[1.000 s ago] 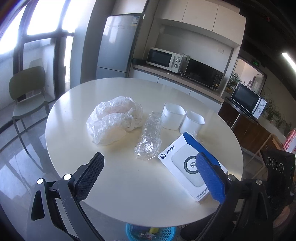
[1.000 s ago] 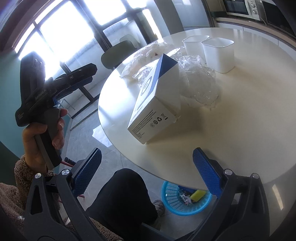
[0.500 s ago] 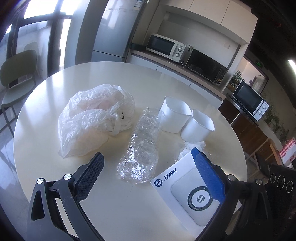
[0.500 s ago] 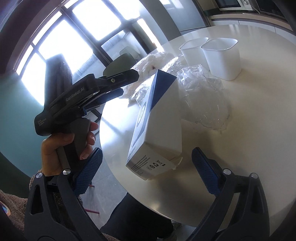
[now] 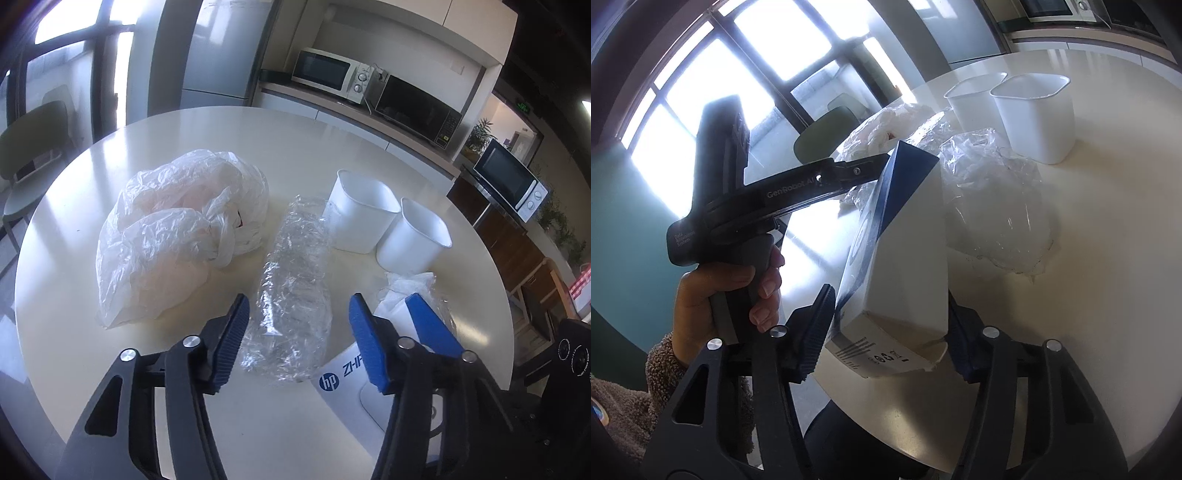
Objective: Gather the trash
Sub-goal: 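Grasp the clear plastic bottle with the left tool while the right tool grasps the white HP box, then carry the clear bottle and white box down over the wastebasket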
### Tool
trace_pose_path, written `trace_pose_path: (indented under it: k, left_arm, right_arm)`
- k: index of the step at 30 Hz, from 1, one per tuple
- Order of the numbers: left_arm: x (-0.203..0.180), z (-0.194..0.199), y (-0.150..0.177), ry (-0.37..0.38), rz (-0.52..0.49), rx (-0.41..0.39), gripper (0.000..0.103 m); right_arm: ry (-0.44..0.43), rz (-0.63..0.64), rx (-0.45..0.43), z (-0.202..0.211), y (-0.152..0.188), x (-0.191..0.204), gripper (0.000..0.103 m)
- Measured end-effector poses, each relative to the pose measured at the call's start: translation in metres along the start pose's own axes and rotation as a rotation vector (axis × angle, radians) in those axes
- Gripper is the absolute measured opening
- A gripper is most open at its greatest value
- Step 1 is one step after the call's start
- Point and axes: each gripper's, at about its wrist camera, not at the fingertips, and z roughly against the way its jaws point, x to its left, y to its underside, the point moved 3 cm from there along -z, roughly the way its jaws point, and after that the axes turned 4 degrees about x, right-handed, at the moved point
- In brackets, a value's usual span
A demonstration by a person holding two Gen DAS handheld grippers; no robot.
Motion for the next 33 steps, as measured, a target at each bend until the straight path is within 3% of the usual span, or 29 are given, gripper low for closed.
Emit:
trace_pose_path:
  k: [4,8,12,22,33]
  left_arm:
    - [0.002,0.0,0.005,0.023,0.007,0.003,0.038]
    - [0.005,0.003,0.007,0.037,0.009,-0.003,0.03]
    - [0.007,0.013,0.011,0.058,0.022,-0.017,0.028]
    - [0.006,0.073,0.015,0.085,0.023,-0.145,0.028]
    - [0.017,0.142,0.05,0.081,0.016,-0.218,0.028]
  right_arm:
    - [0.01,0.032,-0.013,0.002,0.0,0.008,0.036]
    - [0.031,0.057,-0.017,0.004,0.003,0.013,0.032]
    - [0.039,0.062,-0.013,0.008,0.007,0.016,0.03]
    - [0.103,0.124,-0.058,0.034,0.014,0.039,0.029]
    - [0.134,0.164,-0.093,0.058,0.03,0.067,0.029]
